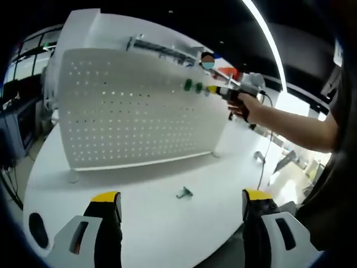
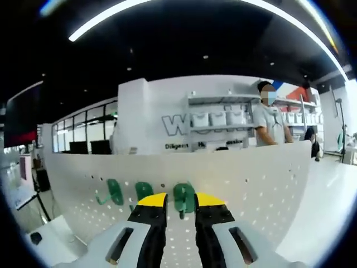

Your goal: Insert the hook assembly into the mounting plate slot until the hook locks in place.

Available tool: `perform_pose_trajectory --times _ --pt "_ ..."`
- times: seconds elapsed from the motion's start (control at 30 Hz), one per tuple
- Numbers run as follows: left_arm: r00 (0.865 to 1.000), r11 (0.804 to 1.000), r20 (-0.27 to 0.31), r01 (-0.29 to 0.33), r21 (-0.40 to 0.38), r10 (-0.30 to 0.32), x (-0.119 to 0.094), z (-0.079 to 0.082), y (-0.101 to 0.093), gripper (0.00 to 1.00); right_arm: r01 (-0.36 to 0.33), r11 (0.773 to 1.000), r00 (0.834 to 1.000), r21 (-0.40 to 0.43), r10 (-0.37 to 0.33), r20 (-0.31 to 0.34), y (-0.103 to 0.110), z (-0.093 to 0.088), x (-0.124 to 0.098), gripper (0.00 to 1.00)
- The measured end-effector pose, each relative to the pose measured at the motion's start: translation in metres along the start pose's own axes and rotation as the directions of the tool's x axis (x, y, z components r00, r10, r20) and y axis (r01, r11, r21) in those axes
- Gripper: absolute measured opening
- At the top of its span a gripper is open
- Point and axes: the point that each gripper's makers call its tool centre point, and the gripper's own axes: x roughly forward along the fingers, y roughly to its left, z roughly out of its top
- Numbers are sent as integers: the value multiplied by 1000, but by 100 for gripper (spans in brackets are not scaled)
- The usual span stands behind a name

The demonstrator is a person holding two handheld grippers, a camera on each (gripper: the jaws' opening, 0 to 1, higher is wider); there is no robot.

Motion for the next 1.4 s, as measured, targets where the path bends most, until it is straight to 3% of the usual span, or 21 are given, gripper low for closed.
perform_pose_trajectory --times 0.2,0.4,0.6,0.8,0.93,1.17,1.4 --pt "1000 1000 5 4 3 -4 -2 0 -3 91 -4 995 1000 -98 5 11 -1 6 -13 17" --pt "1000 1000 9 21 11 -22 -2 -2 -13 90 -3 997 1000 -76 1 -22 -9 -2 -34 17" --pt "999 999 -1 40 34 -40 -2 -4 -22 90 9 998 993 -65 -17 -113 -23 -36 -64 19" --pt "999 998 -8 46 43 -46 -4 -7 -25 90 -16 992 982 -122 -7 -187 -19 -67 -98 19" --pt "999 998 -10 50 48 -49 -5 -9 -30 90 -20 994 972 -106 -6 -237 -21 -91 -119 19" --pt "998 997 -23 57 50 -56 -4 -15 -33 90 -67 991 947 -118 26 -320 -1 -129 -156 19" --pt "997 996 -50 66 52 -63 1 -23 -35 90 -155 985 908 -72 113 -404 29 -170 -192 23"
